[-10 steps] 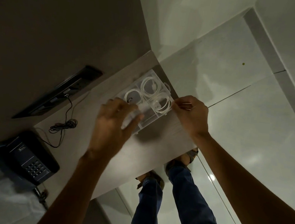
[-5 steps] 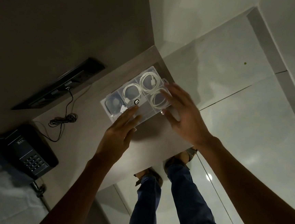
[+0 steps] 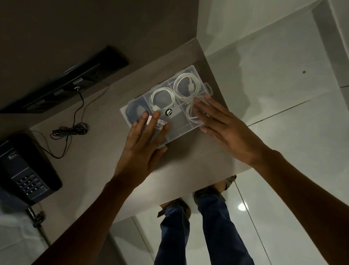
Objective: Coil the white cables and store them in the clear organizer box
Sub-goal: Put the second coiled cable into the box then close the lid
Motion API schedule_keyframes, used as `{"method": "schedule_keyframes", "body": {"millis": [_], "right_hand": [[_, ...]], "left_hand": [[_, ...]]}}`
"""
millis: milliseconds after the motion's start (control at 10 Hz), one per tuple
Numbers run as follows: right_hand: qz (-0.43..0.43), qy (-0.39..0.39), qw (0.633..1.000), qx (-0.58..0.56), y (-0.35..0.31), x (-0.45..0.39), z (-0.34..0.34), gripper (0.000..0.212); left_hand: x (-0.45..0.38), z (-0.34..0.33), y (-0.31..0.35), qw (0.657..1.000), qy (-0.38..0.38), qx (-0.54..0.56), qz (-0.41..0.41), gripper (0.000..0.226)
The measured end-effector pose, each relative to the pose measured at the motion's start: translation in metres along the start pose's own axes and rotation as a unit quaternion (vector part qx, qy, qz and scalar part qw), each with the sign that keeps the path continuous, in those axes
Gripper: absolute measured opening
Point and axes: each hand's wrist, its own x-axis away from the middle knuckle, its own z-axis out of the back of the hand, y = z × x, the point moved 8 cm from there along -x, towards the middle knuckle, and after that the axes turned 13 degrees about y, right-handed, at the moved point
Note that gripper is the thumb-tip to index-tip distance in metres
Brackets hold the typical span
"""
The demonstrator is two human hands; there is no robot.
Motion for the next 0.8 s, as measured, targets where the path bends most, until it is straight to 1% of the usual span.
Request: {"method": "schedule_keyframes", "body": {"millis": [100,200,300,400,500,600,700,800], "right_hand": [[-0.001,0.016,0.997,0.07,0.01,0.003,0.0,0.072],[0.011,0.051,0.99,0.128,0.01,0.006,-0.001,0.072],[0.015,0.075,0.986,0.149,0.011,0.011,-0.005,0.07],[0.031,0.071,0.983,0.169,0.011,0.011,-0.006,0.064],[0.007,0.085,0.979,0.186,-0.001,0.008,-0.002,0.052],[-0.053,0.111,0.981,0.147,-0.021,0.008,0.01,0.052],[-0.145,0.149,0.975,0.074,-0.058,0.001,0.045,0.062],[-0.18,0.176,0.968,0.02,-0.088,0.003,0.074,0.07]], "left_hand": [[0.002,-0.008,-0.002,1.0,0.016,0.007,0.0,0.06],[0.003,-0.014,-0.002,0.999,0.028,-0.014,-0.014,0.063],[0.004,-0.023,-0.001,0.997,0.031,-0.059,-0.032,0.07],[0.005,-0.023,0.001,0.996,0.018,-0.076,-0.034,0.07],[0.001,-0.015,0.0,0.999,-0.011,-0.048,0.0,0.071],[-0.004,0.0,0.01,0.999,-0.017,-0.008,0.043,0.077],[-0.02,0.04,0.017,0.994,-0.011,0.046,0.098,0.09],[-0.022,0.069,0.03,0.986,0.012,0.056,0.158,0.094]]}}
